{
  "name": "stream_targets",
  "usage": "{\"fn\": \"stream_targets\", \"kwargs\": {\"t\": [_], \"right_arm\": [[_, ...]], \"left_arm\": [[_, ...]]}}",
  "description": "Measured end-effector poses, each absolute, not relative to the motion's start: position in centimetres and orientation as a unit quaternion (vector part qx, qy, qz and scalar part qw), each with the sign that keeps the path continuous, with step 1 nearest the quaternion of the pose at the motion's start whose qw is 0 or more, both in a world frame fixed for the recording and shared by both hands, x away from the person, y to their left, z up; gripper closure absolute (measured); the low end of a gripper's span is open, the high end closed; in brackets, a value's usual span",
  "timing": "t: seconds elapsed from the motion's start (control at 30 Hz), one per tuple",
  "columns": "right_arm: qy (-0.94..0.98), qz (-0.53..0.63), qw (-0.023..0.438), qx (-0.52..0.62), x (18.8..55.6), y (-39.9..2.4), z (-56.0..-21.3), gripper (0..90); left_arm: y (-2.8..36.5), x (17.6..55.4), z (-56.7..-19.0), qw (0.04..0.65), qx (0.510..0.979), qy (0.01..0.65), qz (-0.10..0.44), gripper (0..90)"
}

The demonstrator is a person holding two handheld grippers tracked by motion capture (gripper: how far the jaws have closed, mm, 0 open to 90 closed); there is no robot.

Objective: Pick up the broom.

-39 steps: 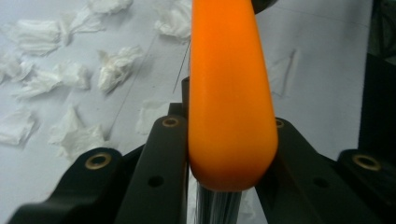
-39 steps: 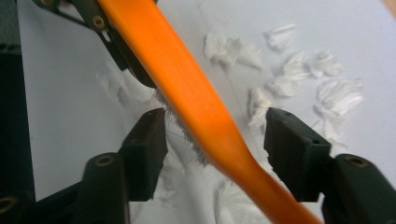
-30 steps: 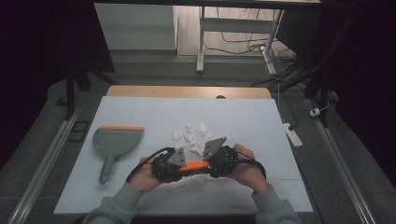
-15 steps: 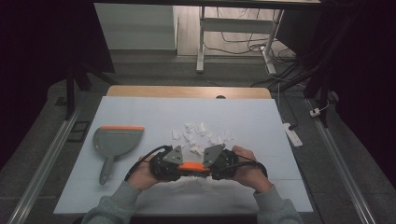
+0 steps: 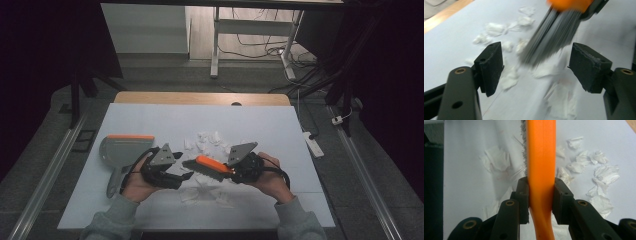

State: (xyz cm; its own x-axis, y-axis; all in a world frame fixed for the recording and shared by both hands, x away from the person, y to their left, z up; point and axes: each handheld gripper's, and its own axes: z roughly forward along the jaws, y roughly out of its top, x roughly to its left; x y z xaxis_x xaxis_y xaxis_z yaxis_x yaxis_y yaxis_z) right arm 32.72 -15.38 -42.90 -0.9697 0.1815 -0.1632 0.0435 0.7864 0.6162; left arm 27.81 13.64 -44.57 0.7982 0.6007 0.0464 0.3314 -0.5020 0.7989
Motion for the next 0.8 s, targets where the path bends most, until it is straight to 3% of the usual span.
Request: {"fn": "stream_targets", "kwargs": {"t": [0.5,0.8], "right_arm": [[0.89,0.405,0.126,0.168,35.1,-18.4,-42.3,69.9],[0.875,0.411,0.147,0.21,35.8,-19.3,-42.2,69.8]], "left_arm": [[22.0,24.8,-48.4,0.38,0.807,0.404,0.201,27.2],[24.0,25.0,-49.4,0.386,0.793,0.431,0.189,25.5]]}}
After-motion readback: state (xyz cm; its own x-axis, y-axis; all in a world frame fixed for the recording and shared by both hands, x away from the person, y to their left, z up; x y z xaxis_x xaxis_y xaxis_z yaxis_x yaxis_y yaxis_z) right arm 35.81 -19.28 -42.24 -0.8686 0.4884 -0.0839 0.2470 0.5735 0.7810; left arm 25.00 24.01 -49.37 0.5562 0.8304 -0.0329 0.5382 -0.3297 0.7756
